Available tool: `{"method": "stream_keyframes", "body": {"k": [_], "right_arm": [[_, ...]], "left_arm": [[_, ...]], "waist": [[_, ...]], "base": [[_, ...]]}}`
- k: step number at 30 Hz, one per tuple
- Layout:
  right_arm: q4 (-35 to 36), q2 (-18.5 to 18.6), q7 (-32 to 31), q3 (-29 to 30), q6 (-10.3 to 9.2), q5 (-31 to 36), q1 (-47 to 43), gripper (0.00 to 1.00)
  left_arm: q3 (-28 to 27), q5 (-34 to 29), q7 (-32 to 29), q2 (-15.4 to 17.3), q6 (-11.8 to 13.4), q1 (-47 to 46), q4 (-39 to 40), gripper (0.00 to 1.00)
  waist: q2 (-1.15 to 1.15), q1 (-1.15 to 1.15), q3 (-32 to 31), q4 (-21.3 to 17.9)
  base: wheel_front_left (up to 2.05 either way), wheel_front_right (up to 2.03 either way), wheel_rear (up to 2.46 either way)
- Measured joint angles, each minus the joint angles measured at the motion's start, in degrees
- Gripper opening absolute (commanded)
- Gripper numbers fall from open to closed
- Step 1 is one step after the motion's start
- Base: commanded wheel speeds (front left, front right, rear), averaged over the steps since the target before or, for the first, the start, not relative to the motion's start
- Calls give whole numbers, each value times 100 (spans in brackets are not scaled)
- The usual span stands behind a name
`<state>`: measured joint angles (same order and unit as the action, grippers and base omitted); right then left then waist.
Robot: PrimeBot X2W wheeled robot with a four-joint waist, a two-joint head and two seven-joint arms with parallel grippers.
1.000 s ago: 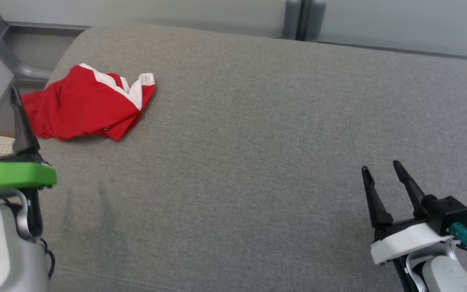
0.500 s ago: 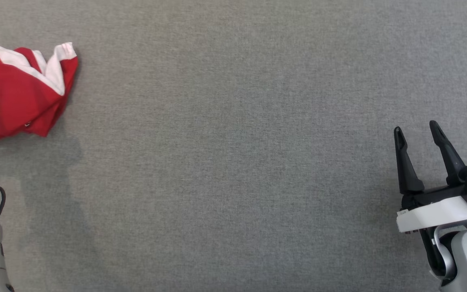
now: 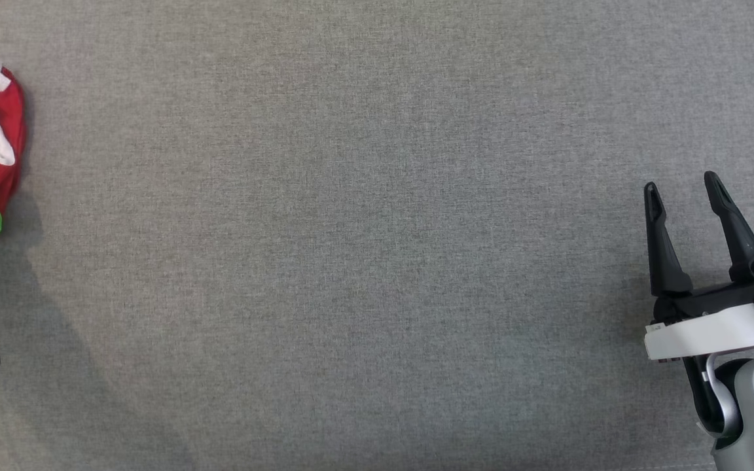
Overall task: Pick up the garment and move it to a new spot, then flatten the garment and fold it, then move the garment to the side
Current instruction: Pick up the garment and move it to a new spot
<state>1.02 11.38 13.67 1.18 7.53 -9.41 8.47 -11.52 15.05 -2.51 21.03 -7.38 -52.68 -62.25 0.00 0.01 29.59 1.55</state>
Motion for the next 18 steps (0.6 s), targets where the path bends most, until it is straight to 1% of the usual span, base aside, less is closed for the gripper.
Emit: {"method": "stream_keyframes", "body": {"k": [3, 4, 5, 6, 8, 14, 18], "right_arm": [[14, 1, -8, -2, 0, 2, 4, 100], [16, 1, -23, -5, 0, 3, 9, 100], [16, 0, -24, -14, 0, 3, 13, 100], [16, -3, -25, -25, 0, 4, 16, 100], [9, -11, -32, -41, 0, 7, 16, 100], [-103, -60, -38, -83, 0, 26, 15, 100], [-232, -104, 3, -169, 0, -1, 16, 100]], "left_arm": [[27, 63, -229, 4, 0, -132, -246, 100], [33, 92, -246, 4, 0, -147, -304, 97], [48, 109, -246, 9, 0, -163, -353, 40], [64, 120, -238, 12, 0, -177, -396, 0], [98, 144, -156, 21, 0, -178, -471, 0], [200, 144, 346, 38, 0, -158, -536, 0], [255, 141, 792, 107, -1, -148, -492, 0]], "waist": [[0, -1, -22, 4], [0, -1, -32, 4], [0, -1, -42, 2], [0, -1, -52, -2], [0, -1, -81, -7], [0, -1, -258, -16], [0, -1, -461, -22]], "base": [[0, 0, 0], [0, 0, 0], [0, 0, 0], [0, 0, 0], [0, 0, 0], [0, 0, 0], [0, 0, 0]]}}
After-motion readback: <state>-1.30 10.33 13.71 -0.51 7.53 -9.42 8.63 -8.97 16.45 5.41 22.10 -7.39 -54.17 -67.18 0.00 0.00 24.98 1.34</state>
